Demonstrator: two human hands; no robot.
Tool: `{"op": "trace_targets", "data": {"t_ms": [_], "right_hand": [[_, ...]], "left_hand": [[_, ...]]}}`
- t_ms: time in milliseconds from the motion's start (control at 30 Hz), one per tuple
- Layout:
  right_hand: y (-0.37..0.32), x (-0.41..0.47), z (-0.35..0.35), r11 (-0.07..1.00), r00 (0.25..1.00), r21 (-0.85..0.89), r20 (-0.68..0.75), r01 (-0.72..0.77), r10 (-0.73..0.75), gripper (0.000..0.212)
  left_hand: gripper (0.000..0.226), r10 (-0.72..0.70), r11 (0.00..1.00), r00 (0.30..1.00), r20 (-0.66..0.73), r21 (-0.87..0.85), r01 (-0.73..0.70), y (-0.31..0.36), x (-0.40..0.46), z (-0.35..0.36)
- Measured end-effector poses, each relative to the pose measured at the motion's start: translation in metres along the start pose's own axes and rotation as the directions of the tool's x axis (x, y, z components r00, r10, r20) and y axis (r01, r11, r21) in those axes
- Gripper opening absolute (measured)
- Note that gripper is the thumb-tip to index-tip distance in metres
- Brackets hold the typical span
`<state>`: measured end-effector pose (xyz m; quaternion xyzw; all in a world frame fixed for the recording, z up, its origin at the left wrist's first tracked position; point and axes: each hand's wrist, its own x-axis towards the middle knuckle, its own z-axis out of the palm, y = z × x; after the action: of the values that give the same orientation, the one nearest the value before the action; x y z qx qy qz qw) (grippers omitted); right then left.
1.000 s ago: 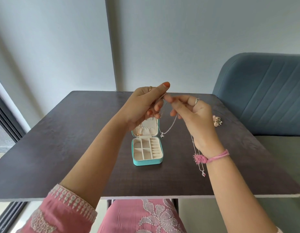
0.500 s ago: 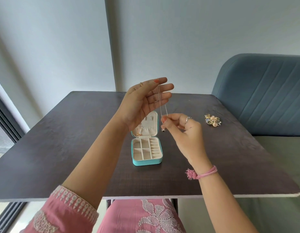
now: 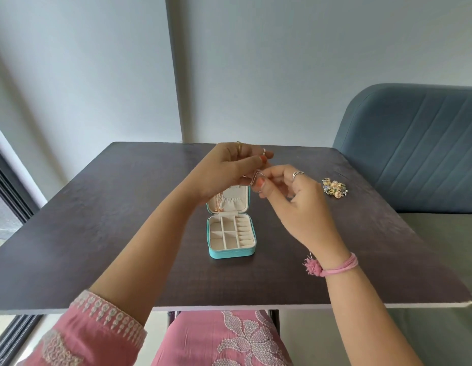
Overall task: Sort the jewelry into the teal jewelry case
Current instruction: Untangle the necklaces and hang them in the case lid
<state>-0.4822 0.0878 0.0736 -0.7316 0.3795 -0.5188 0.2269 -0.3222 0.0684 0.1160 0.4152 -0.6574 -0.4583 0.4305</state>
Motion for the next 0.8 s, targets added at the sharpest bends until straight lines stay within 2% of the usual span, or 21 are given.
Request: {"op": "trace_targets", "data": {"t_ms": [100, 233, 400, 533, 800], "right_hand": [[-0.005, 0.006, -0.006, 0.988, 0.993, 0.110, 0.066, -0.108, 0.101, 0.011], [-0.011, 0.008, -0.010, 0.954, 0.977, 0.218, 0.095, -0.207, 0.190, 0.010], [-0.016, 0.009, -0.009, 0.906, 0.953, 0.297, 0.110, -0.301, 0.281, 0.006], [-0.019, 0.008, -0.004, 0.876, 0.943, 0.350, 0.142, -0.333, 0.301, 0.004], [-0.027, 0.009, 0.000, 0.840, 0.942, 0.428, 0.121, -0.334, 0.313, 0.007]], "left_hand": [[0.022, -0.014, 0.999, 0.998, 0.054, 0.045, 0.012, 0.003, -0.002, -0.001], [0.023, -0.034, 0.998, 0.992, 0.120, 0.048, 0.028, 0.003, -0.002, -0.004], [0.023, -0.060, 0.992, 0.990, 0.130, -0.103, 0.074, -0.002, 0.000, -0.005], [0.023, -0.071, 0.978, 0.986, 0.150, -0.186, 0.099, -0.005, -0.001, -0.005], [0.019, -0.075, 0.925, 0.983, 0.166, -0.357, 0.131, -0.009, -0.002, -0.005]]}}
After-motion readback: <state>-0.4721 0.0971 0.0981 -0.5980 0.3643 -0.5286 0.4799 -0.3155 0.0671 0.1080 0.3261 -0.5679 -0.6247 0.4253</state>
